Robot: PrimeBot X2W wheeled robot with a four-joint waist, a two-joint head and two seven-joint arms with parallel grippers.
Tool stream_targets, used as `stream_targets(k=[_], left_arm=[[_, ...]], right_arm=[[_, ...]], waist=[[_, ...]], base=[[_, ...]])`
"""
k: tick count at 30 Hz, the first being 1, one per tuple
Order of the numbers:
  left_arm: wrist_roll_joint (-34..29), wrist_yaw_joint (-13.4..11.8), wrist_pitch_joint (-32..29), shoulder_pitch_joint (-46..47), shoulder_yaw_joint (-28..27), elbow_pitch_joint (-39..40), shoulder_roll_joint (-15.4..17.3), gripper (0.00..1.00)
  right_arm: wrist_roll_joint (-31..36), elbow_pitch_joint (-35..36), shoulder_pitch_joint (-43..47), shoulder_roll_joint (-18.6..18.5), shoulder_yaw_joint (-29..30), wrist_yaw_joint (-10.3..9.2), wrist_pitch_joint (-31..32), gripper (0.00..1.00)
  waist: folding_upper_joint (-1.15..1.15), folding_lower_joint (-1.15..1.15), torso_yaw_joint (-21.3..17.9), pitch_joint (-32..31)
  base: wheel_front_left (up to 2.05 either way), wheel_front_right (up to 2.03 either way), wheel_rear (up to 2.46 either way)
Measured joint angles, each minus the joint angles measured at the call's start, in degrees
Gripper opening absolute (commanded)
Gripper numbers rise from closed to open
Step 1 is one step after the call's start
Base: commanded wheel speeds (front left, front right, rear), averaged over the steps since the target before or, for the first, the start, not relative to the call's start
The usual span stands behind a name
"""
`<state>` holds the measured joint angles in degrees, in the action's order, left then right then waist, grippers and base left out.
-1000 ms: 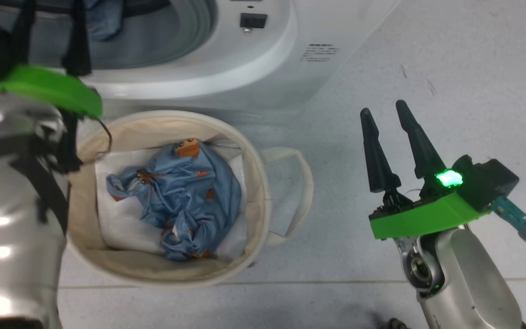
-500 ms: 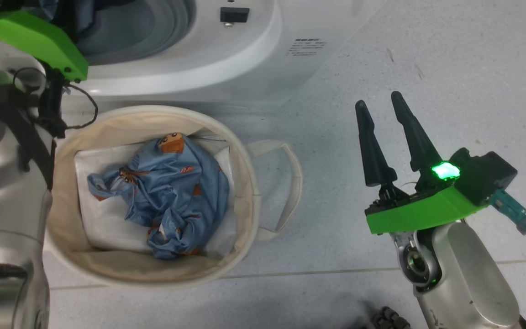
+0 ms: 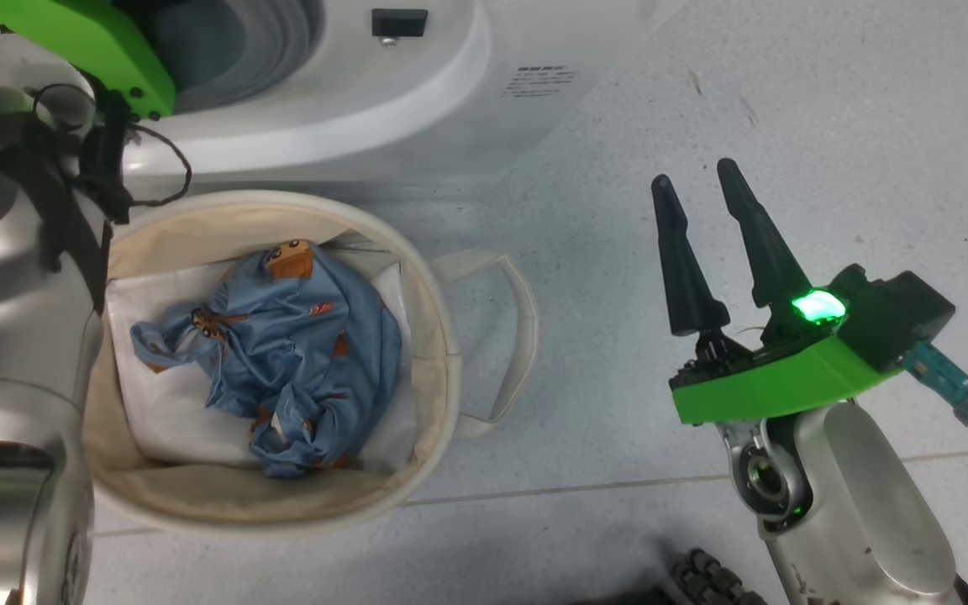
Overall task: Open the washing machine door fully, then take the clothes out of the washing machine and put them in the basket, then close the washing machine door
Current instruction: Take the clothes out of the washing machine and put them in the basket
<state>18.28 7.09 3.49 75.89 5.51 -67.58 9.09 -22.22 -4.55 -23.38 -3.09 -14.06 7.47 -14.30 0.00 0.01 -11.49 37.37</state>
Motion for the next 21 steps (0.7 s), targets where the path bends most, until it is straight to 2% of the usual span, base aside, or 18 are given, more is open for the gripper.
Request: stream_targets(k=[1,8,12,18,21], left_arm=[[0.01,0.00,0.35,0.16,0.26,-0.22,-0.05,0.00],[1.58,0.07,5.54,0.58,2.11,-0.41,-0.36,0.00],[4.75,0.08,8.32,0.27,2.67,0.86,-0.49,0.00],[7.24,0.08,10.78,-3.61,3.92,7.21,0.52,0.00],[7.27,0.08,10.81,-7.86,2.98,13.82,1.53,0.00]], right_arm=[[0.00,0.02,0.00,0.00,0.01,0.00,0.00,1.00],[0.00,0.04,-0.01,0.00,0.03,0.00,0.00,1.00],[0.02,-0.01,-0.01,-0.01,0.11,0.00,0.00,1.00],[0.55,-0.56,0.07,-0.01,0.44,0.00,0.00,1.00],[0.94,-1.00,0.24,-0.01,0.48,0.00,0.00,1.00]], waist=[[0.00,0.00,-0.05,0.07],[0.00,0.00,0.40,-0.29],[0.00,0.00,0.96,-1.38],[0.00,0.00,2.43,-3.61],[0.00,0.00,3.37,-5.08]], base=[[0.00,0.00,0.00],[0.00,0.00,0.00],[0.00,0.00,0.00],[0.00,0.00,0.00],[0.00,0.00,0.00]])
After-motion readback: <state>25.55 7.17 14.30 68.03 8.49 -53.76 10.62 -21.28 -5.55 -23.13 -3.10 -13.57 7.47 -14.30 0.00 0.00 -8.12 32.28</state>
